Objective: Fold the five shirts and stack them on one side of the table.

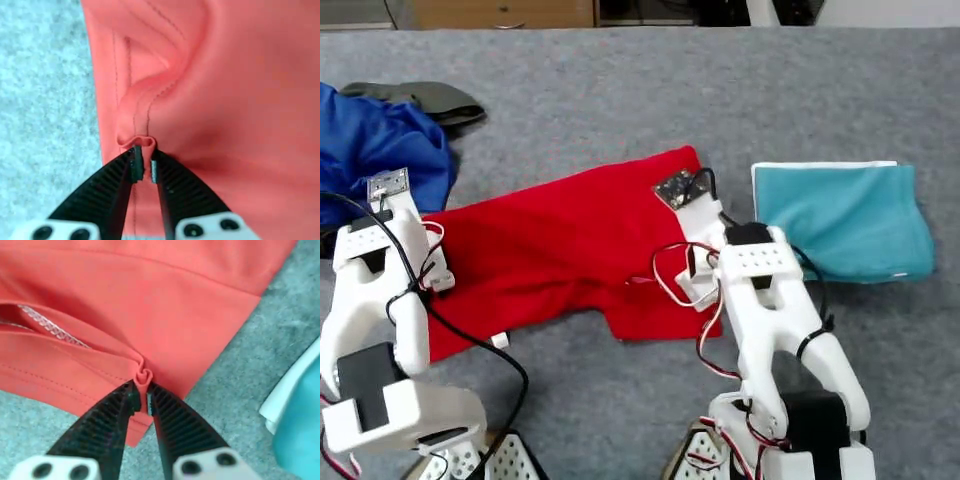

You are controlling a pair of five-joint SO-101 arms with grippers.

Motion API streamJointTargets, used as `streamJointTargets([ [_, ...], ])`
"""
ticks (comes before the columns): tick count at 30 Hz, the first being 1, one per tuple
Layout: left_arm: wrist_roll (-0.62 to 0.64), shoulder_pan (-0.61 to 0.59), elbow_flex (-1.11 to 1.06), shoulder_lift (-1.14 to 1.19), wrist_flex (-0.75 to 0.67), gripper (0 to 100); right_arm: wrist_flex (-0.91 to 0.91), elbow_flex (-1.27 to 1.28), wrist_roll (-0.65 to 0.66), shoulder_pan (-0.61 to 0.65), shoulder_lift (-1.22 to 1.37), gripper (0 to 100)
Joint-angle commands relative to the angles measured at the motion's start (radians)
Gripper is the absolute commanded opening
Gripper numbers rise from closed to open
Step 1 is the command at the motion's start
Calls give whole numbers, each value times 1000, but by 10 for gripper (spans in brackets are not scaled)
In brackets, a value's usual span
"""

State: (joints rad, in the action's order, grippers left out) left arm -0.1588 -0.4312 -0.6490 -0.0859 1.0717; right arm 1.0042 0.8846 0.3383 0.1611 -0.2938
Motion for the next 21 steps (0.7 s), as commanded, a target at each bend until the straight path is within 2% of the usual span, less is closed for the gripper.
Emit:
streamJointTargets([
  [1,12,3,124,-77,92,19,-12,-28,-14,-18,-39,2],
  [4,8,2,195,-113,176,19,-11,-53,-23,-19,-39,2],
  [8,5,3,173,-153,232,19,-11,-71,-64,-45,-41,2],
  [16,-20,3,-34,-228,155,19,6,-62,-32,-84,-41,2],
  [21,-18,-3,-63,-240,120,19,9,-58,-5,-77,-41,2],
])
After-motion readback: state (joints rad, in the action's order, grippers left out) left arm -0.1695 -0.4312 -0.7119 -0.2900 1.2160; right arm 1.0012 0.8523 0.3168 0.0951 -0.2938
